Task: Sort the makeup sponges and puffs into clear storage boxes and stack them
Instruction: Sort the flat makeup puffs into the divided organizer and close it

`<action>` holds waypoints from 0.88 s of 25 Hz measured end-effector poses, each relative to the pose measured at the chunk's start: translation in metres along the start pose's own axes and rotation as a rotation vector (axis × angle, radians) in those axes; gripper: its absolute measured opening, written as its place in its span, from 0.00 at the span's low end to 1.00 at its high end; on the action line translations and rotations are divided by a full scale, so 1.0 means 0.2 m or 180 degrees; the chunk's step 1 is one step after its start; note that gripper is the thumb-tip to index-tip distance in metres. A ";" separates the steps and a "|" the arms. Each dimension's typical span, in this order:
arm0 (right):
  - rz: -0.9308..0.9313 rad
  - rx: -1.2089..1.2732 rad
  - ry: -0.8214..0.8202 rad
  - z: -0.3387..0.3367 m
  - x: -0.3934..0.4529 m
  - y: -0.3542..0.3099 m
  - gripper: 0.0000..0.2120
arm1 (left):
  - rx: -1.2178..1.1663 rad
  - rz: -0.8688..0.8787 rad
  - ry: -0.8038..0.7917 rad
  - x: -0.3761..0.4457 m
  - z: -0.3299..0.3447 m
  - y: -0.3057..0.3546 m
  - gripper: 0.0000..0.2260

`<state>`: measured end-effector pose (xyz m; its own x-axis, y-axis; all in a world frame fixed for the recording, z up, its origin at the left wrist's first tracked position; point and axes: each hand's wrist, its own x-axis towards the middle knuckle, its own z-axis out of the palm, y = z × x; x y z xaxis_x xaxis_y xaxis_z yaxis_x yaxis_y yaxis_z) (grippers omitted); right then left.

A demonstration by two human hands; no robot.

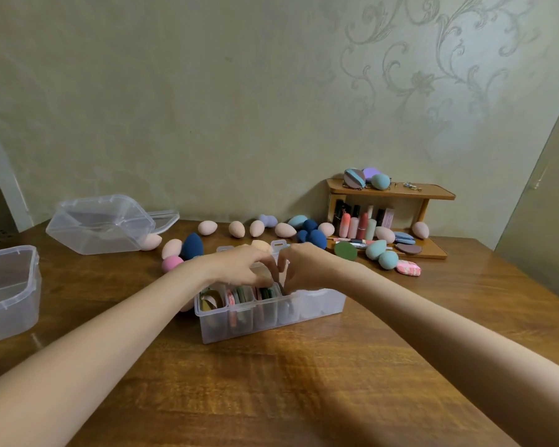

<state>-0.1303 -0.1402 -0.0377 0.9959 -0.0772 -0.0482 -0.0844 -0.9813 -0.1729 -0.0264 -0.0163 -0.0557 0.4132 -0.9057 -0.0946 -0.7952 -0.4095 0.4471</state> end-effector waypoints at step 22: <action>0.1140 -0.0230 0.0034 0.16 0.78 0.39 0.14 | -0.0190 0.0502 -0.0593 0.12 -0.06 -0.11 0.10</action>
<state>0.0173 -0.2231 -0.0906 0.9039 -0.4196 -0.0829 -0.4256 -0.9016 -0.0769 0.0064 -0.0271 -0.0572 0.1928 -0.9647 -0.1793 -0.8135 -0.2593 0.5205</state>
